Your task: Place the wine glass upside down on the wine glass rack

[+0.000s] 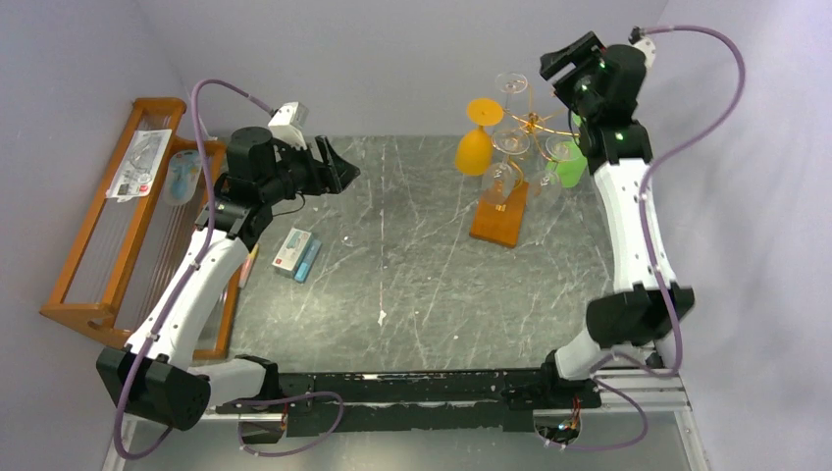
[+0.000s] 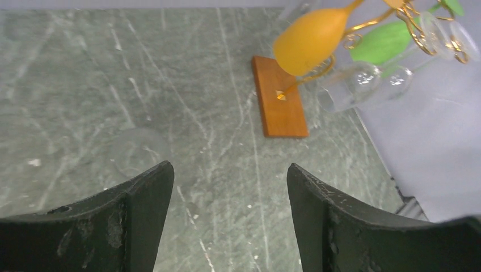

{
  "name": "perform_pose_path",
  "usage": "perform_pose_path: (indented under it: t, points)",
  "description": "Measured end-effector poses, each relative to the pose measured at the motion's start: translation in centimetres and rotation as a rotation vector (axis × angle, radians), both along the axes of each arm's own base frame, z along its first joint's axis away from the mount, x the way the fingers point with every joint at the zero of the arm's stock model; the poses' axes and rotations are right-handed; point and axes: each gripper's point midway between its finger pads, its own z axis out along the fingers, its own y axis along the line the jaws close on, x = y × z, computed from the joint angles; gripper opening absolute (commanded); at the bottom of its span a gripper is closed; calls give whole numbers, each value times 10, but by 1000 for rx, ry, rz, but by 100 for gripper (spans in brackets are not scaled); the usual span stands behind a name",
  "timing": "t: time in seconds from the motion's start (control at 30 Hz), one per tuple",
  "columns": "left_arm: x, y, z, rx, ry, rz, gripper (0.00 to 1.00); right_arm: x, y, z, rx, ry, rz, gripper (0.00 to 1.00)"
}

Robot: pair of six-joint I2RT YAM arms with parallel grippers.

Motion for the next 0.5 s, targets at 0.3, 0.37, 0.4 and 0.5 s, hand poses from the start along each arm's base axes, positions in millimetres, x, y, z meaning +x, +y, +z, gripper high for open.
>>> perform_pose_path:
  t: [0.3,0.37,0.4,0.5]
  points:
    - [12,17,-7,89,-19,86,69,-137,23,35,-52,-228,176,73]
    - [17,13,-17,120,-2,81,69,-171,41,19,-67,-254,292,72]
    - [20,9,-22,142,8,80,68,-186,50,10,-71,-262,354,71]
    - [28,-8,-41,220,43,66,66,-224,72,-19,-68,-262,505,70]
